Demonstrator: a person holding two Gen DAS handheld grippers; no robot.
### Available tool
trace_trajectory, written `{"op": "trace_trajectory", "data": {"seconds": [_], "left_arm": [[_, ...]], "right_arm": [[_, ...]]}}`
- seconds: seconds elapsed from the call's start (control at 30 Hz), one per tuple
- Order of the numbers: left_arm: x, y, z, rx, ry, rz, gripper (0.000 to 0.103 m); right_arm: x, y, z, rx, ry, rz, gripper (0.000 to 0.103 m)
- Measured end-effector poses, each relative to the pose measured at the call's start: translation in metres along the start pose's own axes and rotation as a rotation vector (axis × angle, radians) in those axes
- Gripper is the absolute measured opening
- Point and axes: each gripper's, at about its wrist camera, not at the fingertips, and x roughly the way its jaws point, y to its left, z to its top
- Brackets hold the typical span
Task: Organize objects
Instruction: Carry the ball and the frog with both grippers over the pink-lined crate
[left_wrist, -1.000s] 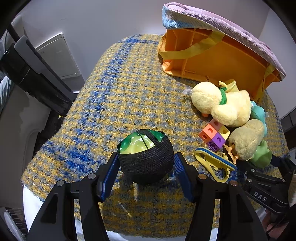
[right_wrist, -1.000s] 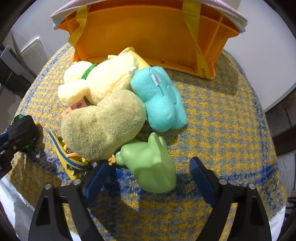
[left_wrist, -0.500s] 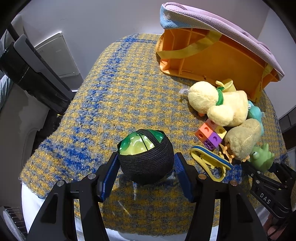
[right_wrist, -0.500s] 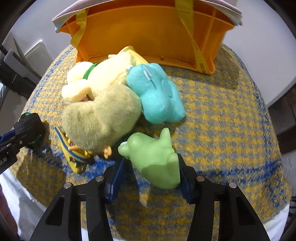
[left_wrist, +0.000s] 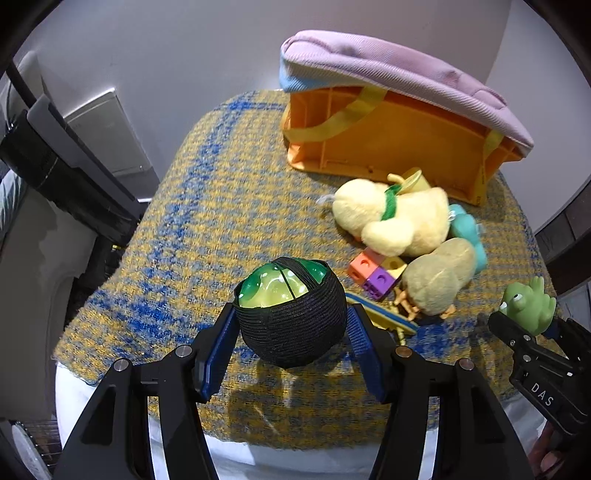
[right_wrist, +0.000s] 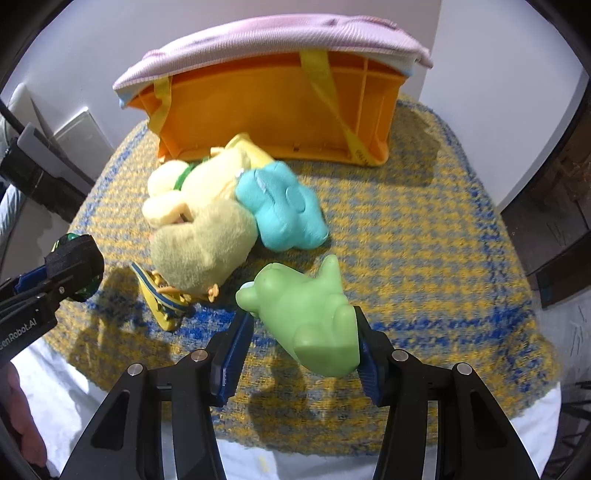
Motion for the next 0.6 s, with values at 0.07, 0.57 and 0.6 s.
{"op": "trace_trajectory", "data": {"seconds": [0.07, 0.57, 0.6], "left_arm": [[-0.004, -0.002, 0.002, 0.004, -0.007, -0.001, 0.059], [-0.037, -0.017, 0.046, 0.022, -0.101, -0.023, 0.059], [-0.039, -0.017, 0.049, 0.025, -0.107, -0.024, 0.059]], "right_arm": [[-0.006, -0.001, 0.004, -0.004, -0.016, 0.001, 0.052], [-0.054, -0.002, 0.043, -0.025, -0.136, 0.002, 0.052], [-0.056, -0.002, 0.046, -0.026, -0.142, 0.001, 0.052]]}}
